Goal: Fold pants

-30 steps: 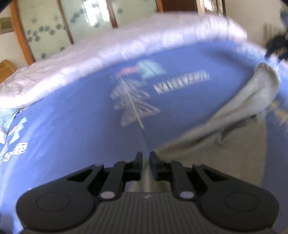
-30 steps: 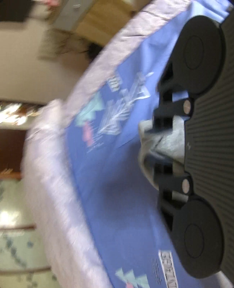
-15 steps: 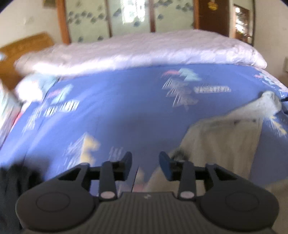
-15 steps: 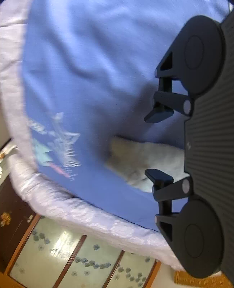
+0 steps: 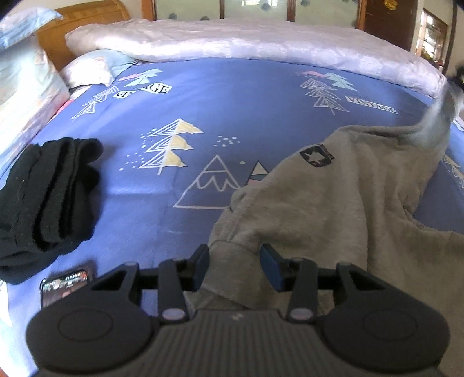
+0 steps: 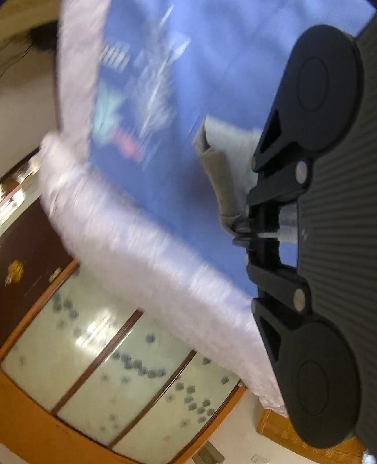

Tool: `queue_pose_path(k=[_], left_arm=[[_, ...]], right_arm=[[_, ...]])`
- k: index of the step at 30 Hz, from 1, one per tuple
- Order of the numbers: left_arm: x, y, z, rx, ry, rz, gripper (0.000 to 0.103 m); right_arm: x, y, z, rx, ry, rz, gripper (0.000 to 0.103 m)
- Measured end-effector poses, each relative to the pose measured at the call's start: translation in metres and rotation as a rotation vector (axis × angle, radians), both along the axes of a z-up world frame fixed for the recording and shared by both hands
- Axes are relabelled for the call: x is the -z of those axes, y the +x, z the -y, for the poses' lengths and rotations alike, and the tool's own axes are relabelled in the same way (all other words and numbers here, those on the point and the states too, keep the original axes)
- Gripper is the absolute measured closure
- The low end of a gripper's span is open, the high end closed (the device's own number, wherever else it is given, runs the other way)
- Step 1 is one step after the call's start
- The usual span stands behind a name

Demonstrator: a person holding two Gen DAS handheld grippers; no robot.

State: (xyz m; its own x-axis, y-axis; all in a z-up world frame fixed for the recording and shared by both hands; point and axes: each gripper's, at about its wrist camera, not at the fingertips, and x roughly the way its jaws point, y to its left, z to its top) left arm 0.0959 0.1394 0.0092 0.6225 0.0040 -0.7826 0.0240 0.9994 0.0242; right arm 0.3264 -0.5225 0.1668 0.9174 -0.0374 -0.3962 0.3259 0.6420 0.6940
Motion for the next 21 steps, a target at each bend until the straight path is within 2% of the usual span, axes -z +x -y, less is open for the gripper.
queue_pose_path(k=[1,2,3,5,7,10,12,15,17,20,21], left_arm=[[-0.001,-0.001,0.0,-0.001,0.015,0.0,0.063],[-0.005,0.001,0.001,0.0,0.028,0.005,0.063],[-0.007,-0.002,0.0,0.001,0.034,0.013,0.063],[-0.013,-0.009,-0.004,0.002,0.026,0.021,0.062],[-0.016,-0.014,-0.012,-0.013,0.008,0.012,0.062],[-0.019,-0.024,-0.022,-0.047,-0.02,-0.012,0.062],[-0.019,-0.032,-0.026,-0.069,-0.027,-0.027,0.062],[-0.016,-0.038,-0.031,-0.095,-0.044,-0.058,0.061],[-0.012,-0.04,-0.031,-0.107,-0.044,-0.091,0.061],[-0.004,-0.039,-0.029,-0.114,-0.038,-0.122,0.061],[0.0,-0.039,-0.028,-0.114,-0.041,-0.132,0.061]], right_arm=[[-0.008,0.014,-0.01,-0.003,-0.042,-0.002,0.086],[-0.012,0.029,-0.02,-0.008,-0.102,-0.048,0.054],[-0.013,0.039,-0.028,0.008,-0.156,-0.093,0.033],[-0.004,0.033,-0.033,0.015,-0.214,-0.096,0.035],[0.019,0.015,-0.023,0.005,-0.167,-0.105,0.036],[0.057,-0.005,0.0,0.055,-0.131,-0.194,0.039],[0.081,-0.01,0.013,0.093,-0.082,-0.249,0.041],[0.108,-0.01,0.02,0.117,0.019,-0.274,0.041],[0.118,0.0,0.015,0.102,0.015,-0.284,0.041],[0.12,0.018,0.0,0.069,-0.062,-0.268,0.041],[0.12,0.026,-0.003,0.05,-0.081,-0.27,0.047]])
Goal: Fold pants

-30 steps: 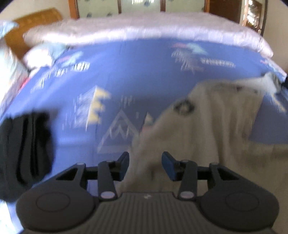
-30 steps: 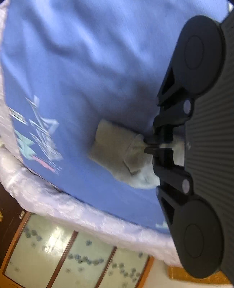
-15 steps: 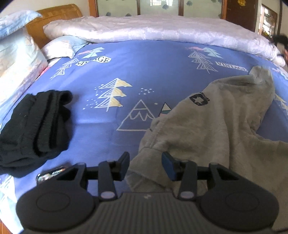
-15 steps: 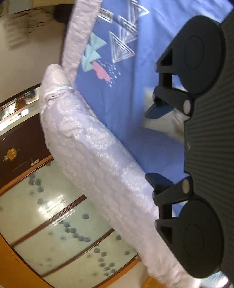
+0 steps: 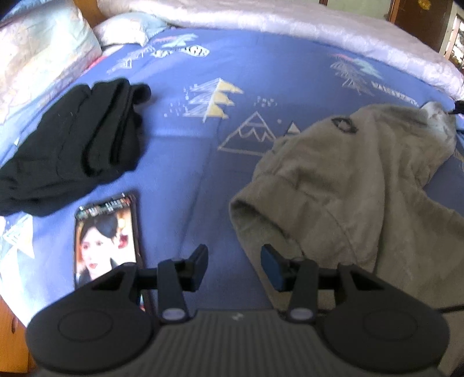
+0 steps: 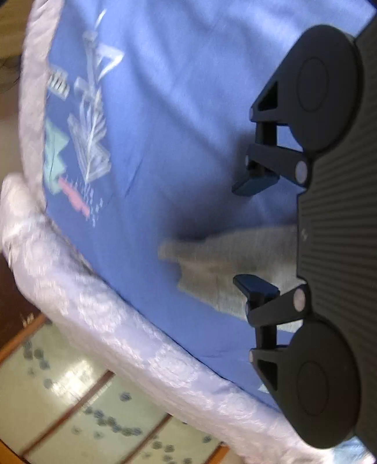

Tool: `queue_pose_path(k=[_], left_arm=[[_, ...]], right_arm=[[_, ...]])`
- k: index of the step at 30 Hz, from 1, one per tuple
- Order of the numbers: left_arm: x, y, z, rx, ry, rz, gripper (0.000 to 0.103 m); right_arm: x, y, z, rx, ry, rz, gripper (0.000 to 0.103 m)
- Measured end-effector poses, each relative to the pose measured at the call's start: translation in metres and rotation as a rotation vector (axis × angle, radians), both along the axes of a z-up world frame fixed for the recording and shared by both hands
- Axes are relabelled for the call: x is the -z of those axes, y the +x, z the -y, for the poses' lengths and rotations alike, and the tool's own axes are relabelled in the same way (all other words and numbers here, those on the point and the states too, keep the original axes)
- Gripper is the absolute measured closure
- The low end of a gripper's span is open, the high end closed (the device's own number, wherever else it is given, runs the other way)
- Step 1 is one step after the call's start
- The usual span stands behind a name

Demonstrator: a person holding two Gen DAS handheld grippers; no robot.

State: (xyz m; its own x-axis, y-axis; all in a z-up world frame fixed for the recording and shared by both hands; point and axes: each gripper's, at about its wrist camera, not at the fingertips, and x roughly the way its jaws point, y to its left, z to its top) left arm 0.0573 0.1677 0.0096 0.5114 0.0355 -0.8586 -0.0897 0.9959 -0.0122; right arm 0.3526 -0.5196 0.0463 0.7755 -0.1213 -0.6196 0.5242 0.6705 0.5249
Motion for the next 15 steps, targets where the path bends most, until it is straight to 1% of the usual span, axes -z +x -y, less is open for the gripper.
queue_pose_path(k=[1,2,3,4,5,6,7,9,10,11,12,13,14,15], left_arm=[[0.004,0.001,0.001,-0.001,0.0,-0.011,0.061],[0.01,0.003,0.003,-0.004,0.006,-0.025,0.062],[0.014,0.005,0.005,-0.005,0.012,-0.033,0.062],[0.016,0.005,0.008,-0.004,0.02,-0.021,0.062],[0.015,0.006,0.01,0.006,0.02,-0.016,0.066],[0.014,0.007,0.012,0.02,0.013,-0.015,0.069],[0.012,0.007,0.013,0.033,-0.006,-0.01,0.069],[0.009,0.005,0.016,0.06,-0.043,0.005,0.069],[0.009,0.004,0.019,0.078,-0.052,0.01,0.069],[0.009,0.005,0.022,0.091,-0.053,0.011,0.068],[0.011,0.005,0.025,0.099,-0.051,0.009,0.068],[0.012,0.004,0.027,0.102,-0.051,0.004,0.068],[0.012,0.002,0.027,0.099,-0.056,0.003,0.067],[0.01,-0.001,0.025,0.094,-0.063,0.003,0.066]], right_arm=[[0.002,0.009,-0.002,-0.018,-0.022,-0.018,0.059],[0.003,0.015,-0.003,-0.03,-0.047,-0.054,0.093],[0.005,0.019,-0.002,-0.027,-0.068,-0.084,0.098],[0.003,0.019,0.0,-0.013,-0.079,-0.078,0.098],[-0.002,0.014,0.004,0.024,-0.115,-0.073,0.098],[-0.01,0.008,0.01,0.083,-0.169,-0.068,0.098],[-0.016,0.001,0.019,0.131,-0.193,-0.052,0.098],[-0.025,-0.017,0.049,0.224,-0.181,-0.025,0.098],[-0.026,-0.024,0.061,0.255,-0.186,-0.043,0.098],[-0.025,-0.031,0.07,0.289,-0.206,-0.084,0.098],[-0.022,-0.038,0.08,0.318,-0.217,-0.133,0.094],[-0.019,-0.043,0.088,0.329,-0.2,-0.162,0.091],[-0.015,-0.051,0.096,0.322,-0.158,-0.184,0.078],[-0.013,-0.062,0.103,0.322,-0.109,-0.195,0.056]])
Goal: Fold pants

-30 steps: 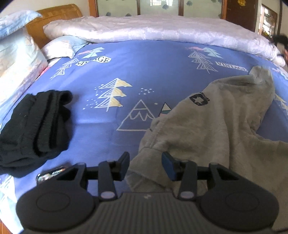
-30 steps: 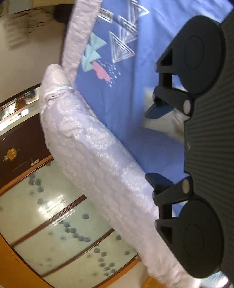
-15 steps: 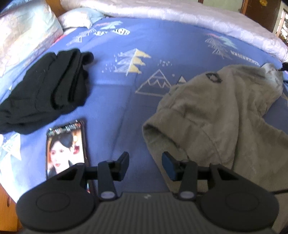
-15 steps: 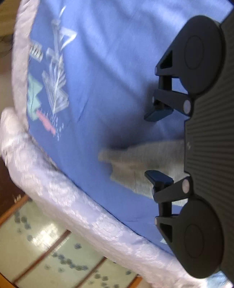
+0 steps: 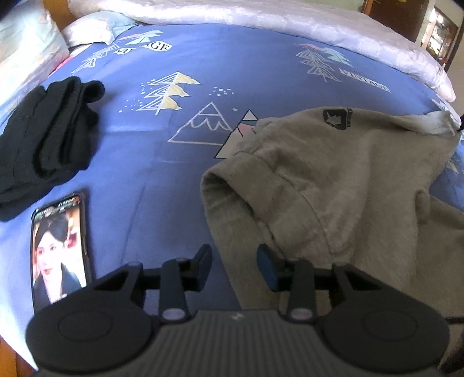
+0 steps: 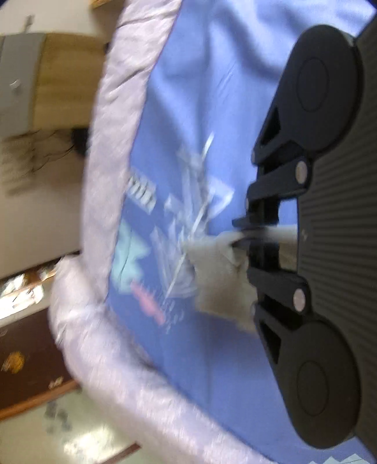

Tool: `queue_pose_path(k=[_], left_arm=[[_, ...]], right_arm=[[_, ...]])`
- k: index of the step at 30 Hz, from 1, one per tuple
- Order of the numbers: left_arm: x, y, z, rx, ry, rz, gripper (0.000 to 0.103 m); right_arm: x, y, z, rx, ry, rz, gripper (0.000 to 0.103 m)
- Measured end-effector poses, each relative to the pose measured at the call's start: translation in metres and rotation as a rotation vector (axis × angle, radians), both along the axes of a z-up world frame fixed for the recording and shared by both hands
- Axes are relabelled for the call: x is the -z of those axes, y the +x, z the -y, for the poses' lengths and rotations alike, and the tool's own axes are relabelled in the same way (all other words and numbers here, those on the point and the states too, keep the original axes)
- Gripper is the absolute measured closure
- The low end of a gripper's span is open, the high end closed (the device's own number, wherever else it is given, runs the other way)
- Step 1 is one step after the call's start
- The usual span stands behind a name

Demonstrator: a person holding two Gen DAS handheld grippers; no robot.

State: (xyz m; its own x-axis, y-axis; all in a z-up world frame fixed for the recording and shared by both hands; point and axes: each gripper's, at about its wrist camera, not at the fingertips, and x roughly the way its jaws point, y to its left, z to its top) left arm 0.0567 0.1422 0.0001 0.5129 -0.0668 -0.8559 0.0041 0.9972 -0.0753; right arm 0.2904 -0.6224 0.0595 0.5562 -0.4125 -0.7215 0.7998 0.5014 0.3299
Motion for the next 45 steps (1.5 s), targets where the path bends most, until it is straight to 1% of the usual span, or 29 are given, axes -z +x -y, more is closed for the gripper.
queue_pose_path(k=[1,3,5,6,8,10,12,13,14,15,17,19,21,24,26,27,28,29,30,31,33,34,35,36,37,40,43,44,45], left_arm=[[-0.003,-0.003,-0.003,-0.009,-0.003,0.003,0.066],[-0.016,-0.013,-0.013,-0.042,0.0,0.03,0.065],[-0.029,-0.023,-0.026,-0.084,-0.01,0.066,0.065],[-0.034,-0.027,-0.033,-0.104,-0.016,0.076,0.065],[-0.042,-0.033,-0.045,-0.135,-0.023,0.09,0.065],[-0.046,-0.036,-0.053,-0.15,-0.038,0.107,0.061],[-0.046,-0.037,-0.055,-0.153,-0.065,0.121,0.055],[-0.045,-0.035,-0.054,-0.15,-0.08,0.127,0.054],[-0.045,-0.034,-0.053,-0.138,-0.096,0.131,0.05],[-0.043,-0.03,-0.05,-0.122,-0.113,0.132,0.043],[-0.037,-0.018,-0.041,-0.091,-0.135,0.122,0.038],[-0.031,-0.005,-0.03,-0.061,-0.163,0.094,0.04],[-0.022,0.007,-0.019,-0.033,-0.208,0.04,0.045],[-0.01,0.014,-0.007,-0.008,-0.271,-0.03,0.053],[-0.004,0.011,-0.002,0.0,-0.319,-0.049,0.053],[0.0,0.011,0.001,0.004,-0.334,-0.056,0.055],[0.003,0.011,0.004,0.005,-0.338,-0.061,0.057],[0.007,0.012,0.007,-0.002,-0.326,-0.064,0.059],[0.013,0.014,0.009,-0.02,-0.306,-0.067,0.062],[0.016,0.015,0.008,-0.043,-0.305,-0.053,0.063],[0.014,0.015,0.006,-0.062,-0.312,-0.031,0.075],[0.014,0.014,0.006,-0.067,-0.309,-0.021,0.079],[0.012,0.012,0.004,-0.071,-0.309,-0.01,0.087],[0.01,0.009,0.003,-0.077,-0.308,-0.001,0.09],[0.005,0.005,0.001,-0.087,-0.307,0.018,0.09],[-0.021,-0.008,-0.007,-0.1,-0.302,0.098,0.09],[-0.039,-0.023,-0.022,-0.132,-0.287,0.165,0.09],[-0.042,-0.025,-0.026,-0.141,-0.274,0.173,0.089],[-0.041,-0.025,-0.027,-0.146,-0.241,0.169,0.083]], right_arm=[[-0.002,-0.016,0.003,0.03,0.025,0.026,0.052],[-0.01,-0.044,0.005,0.062,0.033,0.078,0.052],[-0.02,-0.072,0.001,0.056,0.054,0.099,0.051],[-0.026,-0.088,-0.002,0.037,0.075,0.131,0.051],[-0.035,-0.115,-0.013,-0.01,0.104,0.166,0.051],[-0.041,-0.141,-0.028,-0.073,0.127,0.181,0.051],[-0.041,-0.166,-0.044,-0.155,0.173,0.201,0.051],[-0.04,-0.183,-0.055,-0.207,0.197,0.214,0.051],[-0.04,-0.201,-0.065,-0.259,0.211,0.218,0.051],[-0.037,-0.22,-0.077,-0.317,0.218,0.21,0.051],[-0.032,-0.255,-0.1,-0.412,0.221,0.193,0.051],[-0.026,-0.288,-0.122,-0.48,0.211,0.167,0.051],[-0.021,-0.318,-0.141,-0.513,0.194,0.145,0.051],[-0.009,-0.352,-0.16,-0.521,0.199,0.115,0.051],[-0.003,-0.365,-0.168,-0.519,0.216,0.11,0.051],[-0.001,-0.37,-0.172,-0.519,0.223,0.11,0.051],[0.002,-0.372,-0.176,-0.519,0.236,0.111,0.051],[0.004,-0.373,-0.179,-0.525,0.252,0.112,0.051],[0.006,-0.371,-0.183,-0.533,0.268,0.11,0.05],[0.006,-0.37,-0.186,-0.542,0.28,0.106,0.05],[0.0,-0.37,-0.199,-0.594,0.284,0.122,0.05],[-0.005,-0.371,-0.207,-0.633,0.278,0.138,0.05],[-0.008,-0.368,-0.217,-0.671,0.268,0.147,0.05],[-0.012,-0.366,-0.227,-0.711,0.257,0.152,0.05],[-0.014,-0.366,-0.235,-0.745,0.25,0.15,0.05],[-0.012,-0.361,-0.259,-0.817,0.235,0.129,0.05],[-0.004,-0.359,-0.27,-0.85,0.261,0.105,0.05],[-0.001,-0.36,-0.273,-0.857,0.268,0.094,0.05],[0.003,-0.358,-0.275,-0.861,0.272,0.08,0.05]])
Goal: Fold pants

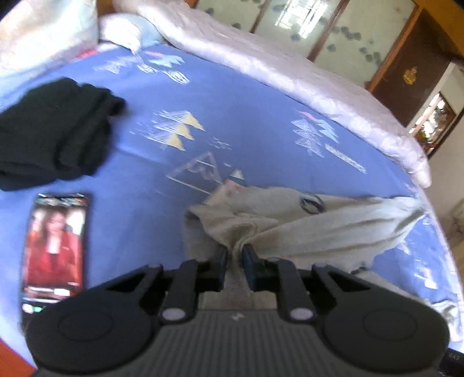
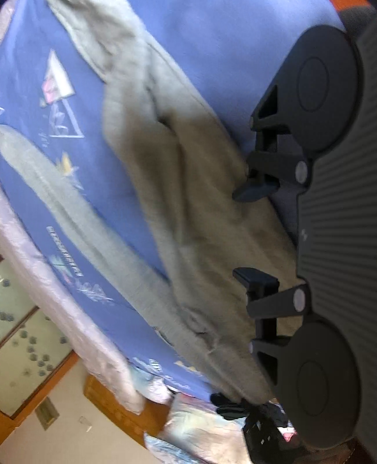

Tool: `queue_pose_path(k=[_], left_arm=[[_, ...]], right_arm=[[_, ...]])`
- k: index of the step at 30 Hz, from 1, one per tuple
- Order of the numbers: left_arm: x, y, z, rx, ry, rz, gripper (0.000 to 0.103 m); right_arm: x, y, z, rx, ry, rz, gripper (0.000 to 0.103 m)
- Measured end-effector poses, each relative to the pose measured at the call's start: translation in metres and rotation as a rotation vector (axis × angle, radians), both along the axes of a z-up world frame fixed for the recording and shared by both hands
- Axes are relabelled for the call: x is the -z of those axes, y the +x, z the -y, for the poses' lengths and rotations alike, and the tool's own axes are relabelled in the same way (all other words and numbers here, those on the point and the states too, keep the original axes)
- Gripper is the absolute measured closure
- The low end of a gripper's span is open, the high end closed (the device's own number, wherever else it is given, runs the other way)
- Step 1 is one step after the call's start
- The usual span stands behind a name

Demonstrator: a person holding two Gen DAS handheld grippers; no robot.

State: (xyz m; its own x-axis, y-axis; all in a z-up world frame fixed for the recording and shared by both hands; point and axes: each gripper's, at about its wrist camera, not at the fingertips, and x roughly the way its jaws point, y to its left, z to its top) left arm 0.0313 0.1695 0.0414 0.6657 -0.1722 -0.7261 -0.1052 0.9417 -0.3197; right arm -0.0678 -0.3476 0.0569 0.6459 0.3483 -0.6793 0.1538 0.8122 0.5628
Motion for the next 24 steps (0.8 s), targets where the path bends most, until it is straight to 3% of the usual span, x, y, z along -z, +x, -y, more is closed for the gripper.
queue_pose_path(k=[2,5,6,8,13,16,17,20,21,22,24], left_arm=[[0.012,0.007,0.003,-0.001,0.074,-0.061,0.072],[0.027,0.017,-0.001,-0.03,0.094,-0.147,0.07],[0.028,0.02,-0.006,-0.053,0.081,-0.156,0.055],[0.029,0.028,-0.018,-0.087,0.008,-0.15,0.038],[0.033,0.065,-0.032,-0.115,-0.045,-0.134,0.036],[0.039,0.086,-0.025,-0.068,-0.052,-0.115,0.036],[0.042,0.088,-0.02,-0.041,-0.042,-0.106,0.043],[0.052,0.097,0.003,0.04,0.025,-0.106,0.084],[0.052,0.095,0.008,0.048,0.042,-0.095,0.092],[0.047,0.091,0.011,0.054,0.058,-0.08,0.098],[0.029,0.074,0.011,0.085,0.031,-0.022,0.099]], right_arm=[[0.004,-0.008,0.0,-0.008,-0.016,-0.005,0.05],[0.002,-0.007,0.004,-0.016,-0.02,-0.008,0.05],[0.002,-0.009,0.004,-0.017,-0.017,-0.008,0.05],[0.003,-0.012,0.004,-0.019,-0.008,-0.005,0.05],[-0.005,-0.008,0.007,-0.035,0.007,0.006,0.05],[-0.021,-0.003,0.018,-0.018,0.002,0.058,0.05],[-0.026,0.002,0.022,-0.006,-0.012,0.067,0.05],[-0.04,0.025,0.039,0.04,-0.027,0.069,0.05],[-0.044,0.033,0.045,0.057,-0.033,0.065,0.05],[-0.047,0.042,0.051,0.072,-0.046,0.061,0.05],[-0.057,0.065,0.059,0.088,-0.086,0.062,0.05]])
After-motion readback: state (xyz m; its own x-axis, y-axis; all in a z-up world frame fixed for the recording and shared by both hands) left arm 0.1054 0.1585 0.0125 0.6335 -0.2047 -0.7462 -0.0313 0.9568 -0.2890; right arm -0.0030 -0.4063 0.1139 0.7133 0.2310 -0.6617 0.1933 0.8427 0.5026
